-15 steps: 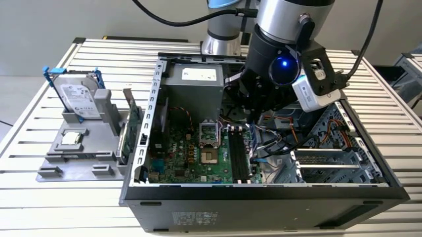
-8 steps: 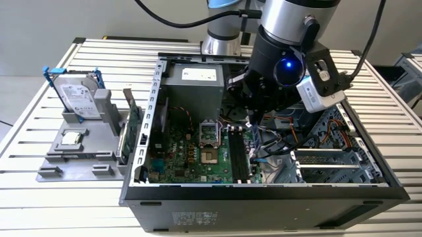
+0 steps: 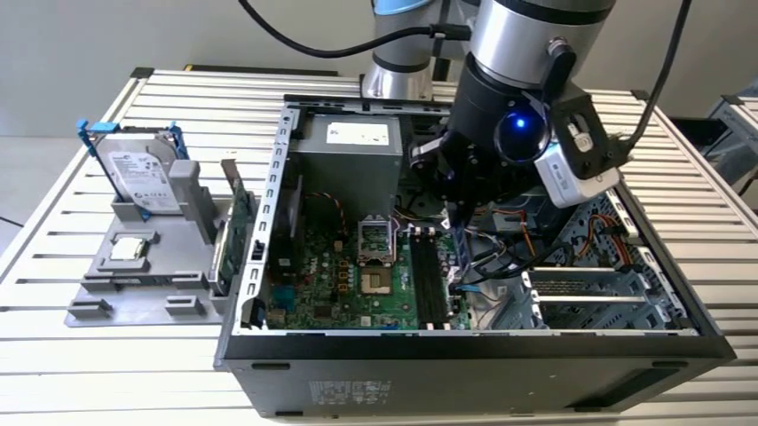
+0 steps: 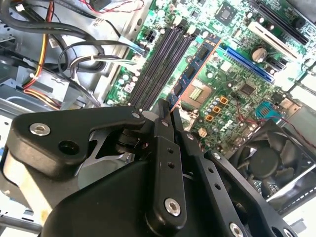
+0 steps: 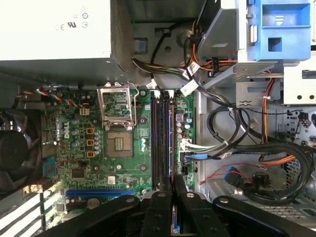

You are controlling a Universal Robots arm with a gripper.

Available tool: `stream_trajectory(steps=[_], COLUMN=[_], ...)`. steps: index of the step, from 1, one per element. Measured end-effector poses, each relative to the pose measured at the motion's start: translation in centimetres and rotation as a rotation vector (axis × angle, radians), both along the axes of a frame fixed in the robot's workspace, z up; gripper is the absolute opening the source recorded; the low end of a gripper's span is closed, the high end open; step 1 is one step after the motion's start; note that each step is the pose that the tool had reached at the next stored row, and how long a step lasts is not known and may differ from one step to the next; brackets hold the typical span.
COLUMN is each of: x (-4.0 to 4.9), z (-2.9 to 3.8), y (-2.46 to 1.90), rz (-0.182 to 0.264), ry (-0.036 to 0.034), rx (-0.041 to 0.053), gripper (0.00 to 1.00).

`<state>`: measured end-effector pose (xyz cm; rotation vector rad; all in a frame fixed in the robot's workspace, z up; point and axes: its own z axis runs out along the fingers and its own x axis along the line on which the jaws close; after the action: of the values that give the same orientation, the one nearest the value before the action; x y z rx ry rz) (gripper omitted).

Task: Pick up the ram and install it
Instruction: 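Insert the ram into the slot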

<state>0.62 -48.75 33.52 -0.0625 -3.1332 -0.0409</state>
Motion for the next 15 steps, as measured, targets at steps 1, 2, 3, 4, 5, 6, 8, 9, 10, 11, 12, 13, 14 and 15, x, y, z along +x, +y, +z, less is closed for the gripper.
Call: stream_trajectory(steps=[1,2,3,4,5,6,8,9,10,11,12,13,14,15], x=[0.01,0.04,0.07,0.1,0.11,0.14,0.22,0.27,0.32,0.38,0.43,0.47,0.5,0.53], z=[-0.09,-0.18,-0.26,-0.31,-0.37,-0.43,-0.56,-0.63,-0.71,-0.78,-0.87,-0.98,-1.11,-1.23], y=[0.0,0.0,0.0,0.0,0.0,0.0,0.0,0.0,0.0,0.0,0.0,0.0,0.0,0.0], rz=[0.001,0.002,0.002,0.003,0.003,0.003,0.003,0.003,0.003,0.003,0.003,0.003,0.003,0.003], ry=[0.0,0.0,0.0,0.0,0.0,0.0,0.0,0.0,0.0,0.0,0.0,0.0,0.0,0.0], rx=[0.0,-0.0001,-0.0001,-0.0001,-0.0001,-0.0001,0.0,0.0,0.0,0.0,0.0,-0.0001,0.0,0.0], gripper=[0.0,0.0,0.0,0.0,0.0,0.0,0.0,0.0,0.0,0.0,0.0,0.0,0.0,0.0])
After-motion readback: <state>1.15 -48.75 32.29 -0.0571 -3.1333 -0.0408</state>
